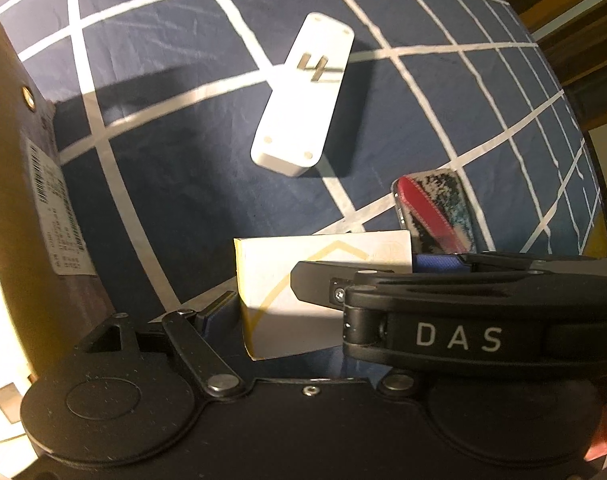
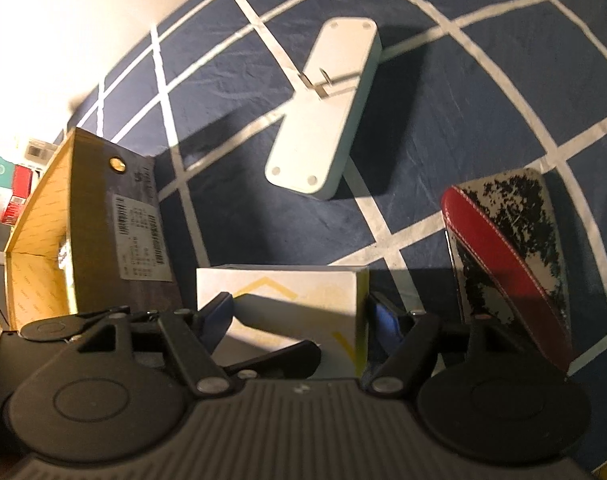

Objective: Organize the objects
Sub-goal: 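Close the right gripper on the white card box, then lift the white card box with the right gripper and carry it over the box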

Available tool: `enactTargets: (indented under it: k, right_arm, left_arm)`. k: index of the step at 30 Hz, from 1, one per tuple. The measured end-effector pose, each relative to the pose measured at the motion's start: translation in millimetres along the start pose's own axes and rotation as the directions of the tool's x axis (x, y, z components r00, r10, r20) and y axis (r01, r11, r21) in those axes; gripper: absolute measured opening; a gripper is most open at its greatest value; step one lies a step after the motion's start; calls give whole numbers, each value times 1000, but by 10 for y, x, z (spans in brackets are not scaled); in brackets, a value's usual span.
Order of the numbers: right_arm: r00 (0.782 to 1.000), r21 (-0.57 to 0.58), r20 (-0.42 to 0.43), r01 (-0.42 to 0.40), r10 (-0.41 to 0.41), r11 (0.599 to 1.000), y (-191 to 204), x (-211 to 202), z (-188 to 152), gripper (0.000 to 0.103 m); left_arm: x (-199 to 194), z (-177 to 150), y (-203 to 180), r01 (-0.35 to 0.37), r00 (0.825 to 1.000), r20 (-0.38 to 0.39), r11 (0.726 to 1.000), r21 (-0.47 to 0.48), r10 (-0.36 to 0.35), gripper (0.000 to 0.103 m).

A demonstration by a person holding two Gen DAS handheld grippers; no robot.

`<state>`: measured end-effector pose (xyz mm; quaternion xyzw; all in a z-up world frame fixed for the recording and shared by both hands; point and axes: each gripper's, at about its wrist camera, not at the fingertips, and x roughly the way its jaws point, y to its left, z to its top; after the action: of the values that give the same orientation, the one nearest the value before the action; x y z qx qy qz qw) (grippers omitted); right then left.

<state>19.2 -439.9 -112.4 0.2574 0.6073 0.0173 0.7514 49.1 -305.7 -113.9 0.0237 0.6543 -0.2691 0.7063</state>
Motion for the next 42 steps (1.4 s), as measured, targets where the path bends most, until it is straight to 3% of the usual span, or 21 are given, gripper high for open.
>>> enactTargets:
  k: [21,42]
  right_arm:
    - [991,-166,121,-30,51,986,718,-637,-101,72]
    - [992,-370,69,-71,103,926,2063,-405,-325,72]
  left_arm:
    - [-954,-229,7,-40,979,196,998,-40,47,76]
    - [-1698,-677,1041,-61,947,294,972,-226,127,76]
